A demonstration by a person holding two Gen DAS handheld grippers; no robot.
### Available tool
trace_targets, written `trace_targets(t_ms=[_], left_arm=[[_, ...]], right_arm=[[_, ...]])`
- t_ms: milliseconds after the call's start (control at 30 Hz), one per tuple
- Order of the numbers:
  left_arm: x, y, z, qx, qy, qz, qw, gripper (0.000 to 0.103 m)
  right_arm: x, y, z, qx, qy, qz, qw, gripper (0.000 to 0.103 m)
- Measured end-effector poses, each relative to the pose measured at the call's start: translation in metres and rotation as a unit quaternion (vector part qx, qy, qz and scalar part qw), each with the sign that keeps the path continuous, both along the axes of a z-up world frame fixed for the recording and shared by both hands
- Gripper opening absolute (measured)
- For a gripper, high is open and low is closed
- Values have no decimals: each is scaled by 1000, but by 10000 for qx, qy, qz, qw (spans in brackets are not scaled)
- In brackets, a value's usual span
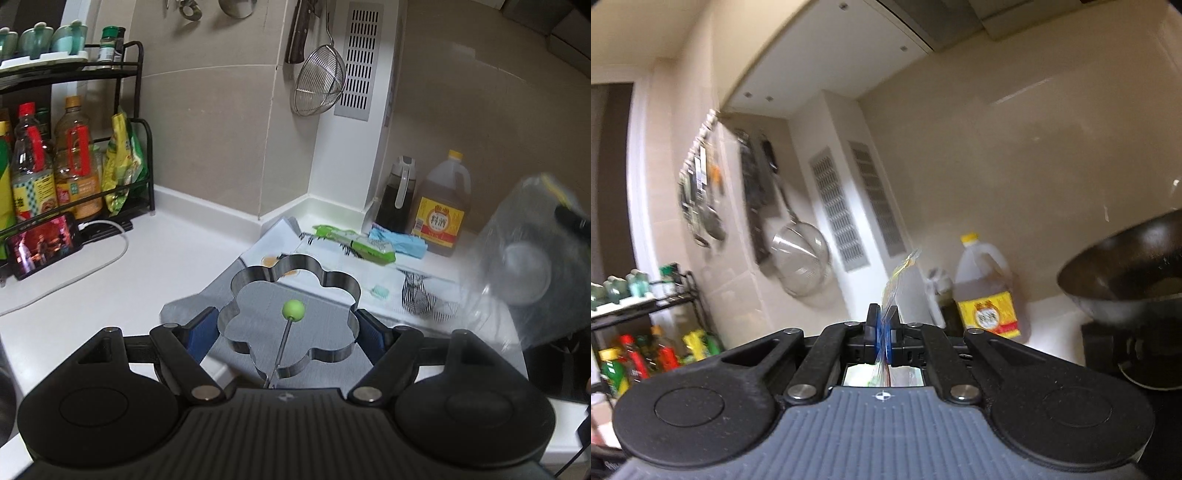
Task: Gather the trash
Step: 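Carry the ring and zip bag down toward the trash bin with both tools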
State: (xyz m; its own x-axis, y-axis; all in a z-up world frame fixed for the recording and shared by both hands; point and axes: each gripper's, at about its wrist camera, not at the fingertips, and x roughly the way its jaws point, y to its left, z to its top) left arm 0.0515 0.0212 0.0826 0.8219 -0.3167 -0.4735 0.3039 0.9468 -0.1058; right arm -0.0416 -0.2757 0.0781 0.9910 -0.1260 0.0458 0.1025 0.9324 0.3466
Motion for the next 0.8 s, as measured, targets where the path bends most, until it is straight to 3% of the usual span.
trace_targets(t_ms=[400, 667, 800], left_arm=[[-51, 44, -22, 586, 365, 463, 9965, 83], [-73, 58, -49, 892, 699, 455, 9925, 83], [-79, 61, -63, 957, 867, 420, 9907, 83]], right_arm=[[-58, 42, 33, -440, -300, 1127, 9922, 3], [-86, 76, 26, -445, 107, 2216, 9741, 3], [-95, 91, 13, -533, 398, 2500, 9660, 3]])
